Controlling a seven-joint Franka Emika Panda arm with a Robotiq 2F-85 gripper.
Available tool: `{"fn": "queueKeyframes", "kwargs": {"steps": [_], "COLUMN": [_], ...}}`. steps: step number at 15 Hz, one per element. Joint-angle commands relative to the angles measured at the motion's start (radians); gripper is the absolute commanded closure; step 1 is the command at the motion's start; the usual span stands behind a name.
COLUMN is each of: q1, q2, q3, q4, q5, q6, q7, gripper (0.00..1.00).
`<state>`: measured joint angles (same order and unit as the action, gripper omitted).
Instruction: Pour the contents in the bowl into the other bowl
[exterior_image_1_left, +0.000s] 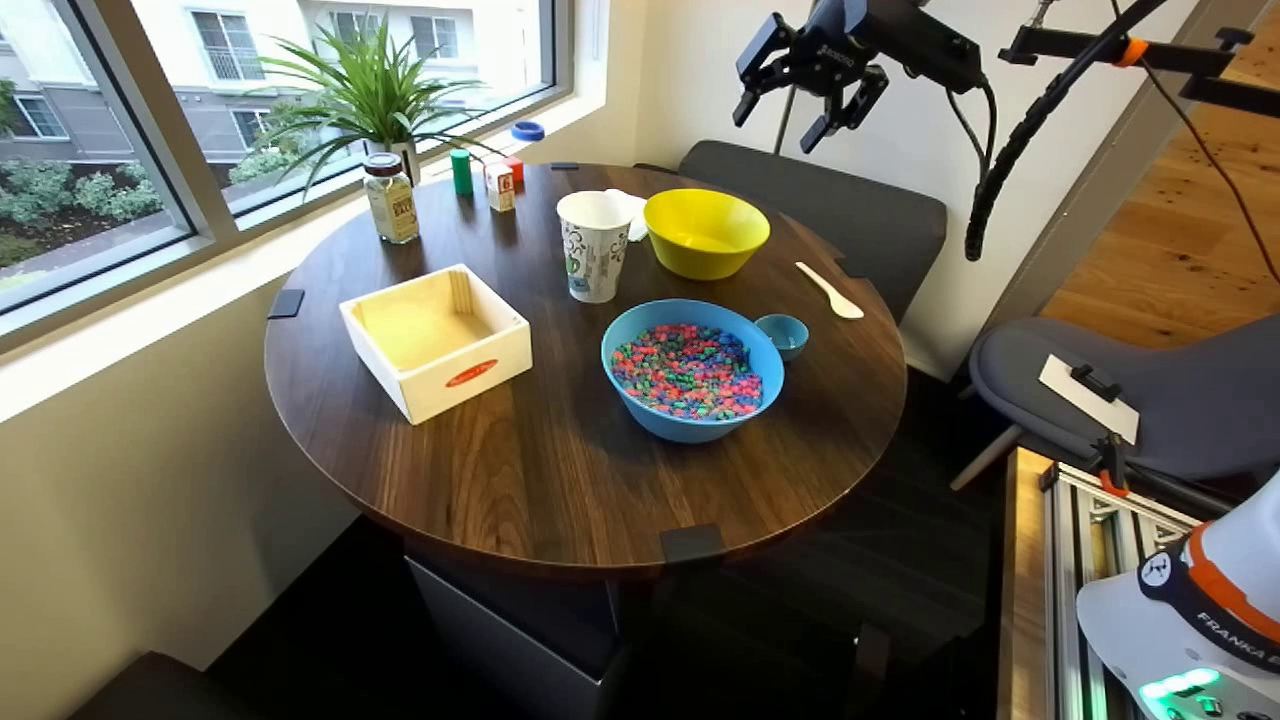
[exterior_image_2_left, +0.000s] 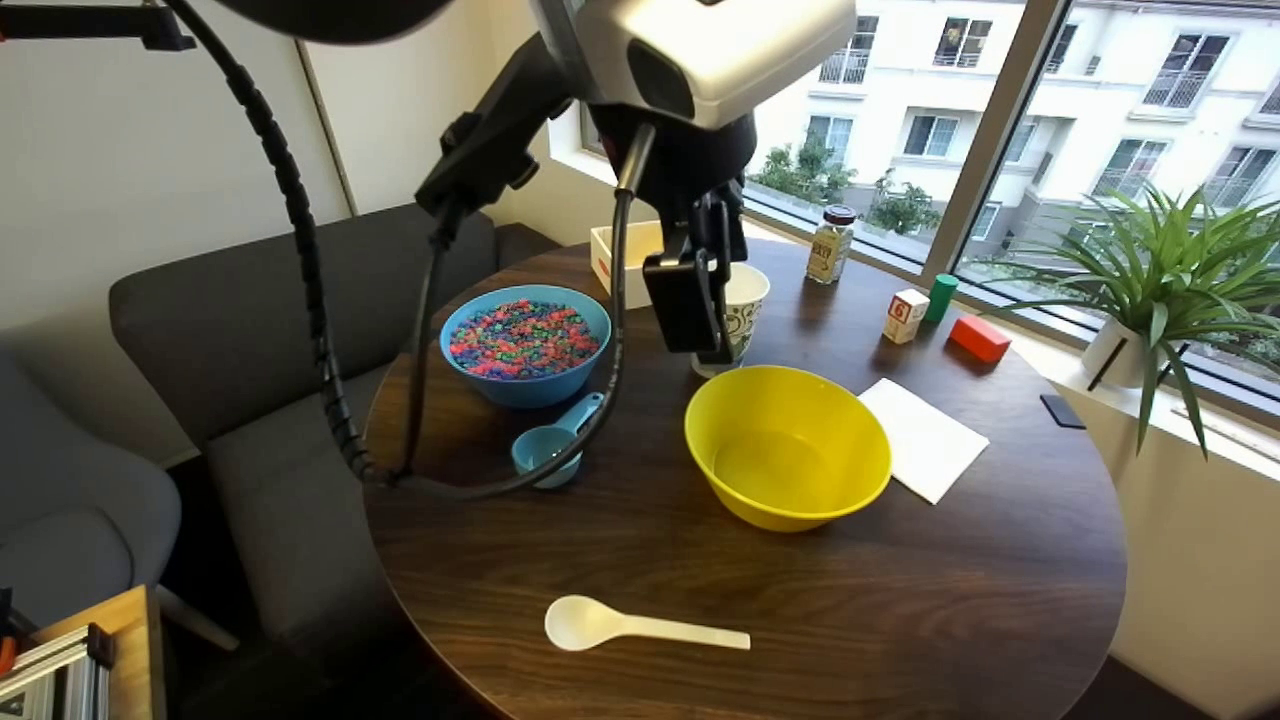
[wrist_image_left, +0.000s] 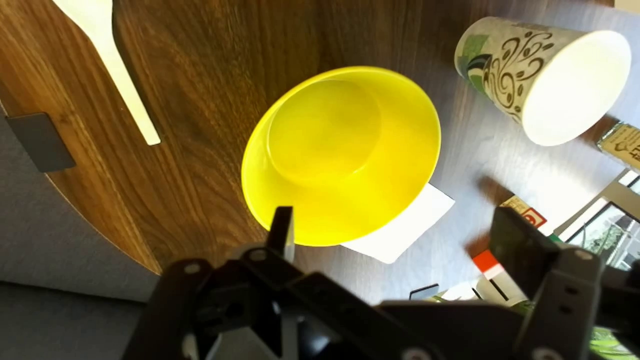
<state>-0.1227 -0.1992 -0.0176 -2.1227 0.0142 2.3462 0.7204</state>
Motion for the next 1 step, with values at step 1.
{"fn": "queueKeyframes", "kwargs": {"steps": [1], "q1": [0.001], "q2": [0.000], "q3": [-0.001], "q4": [0.002], "q5": [0.001], "q6": [-0.003], "q7": [-0.002], "gripper": [0.00]}}
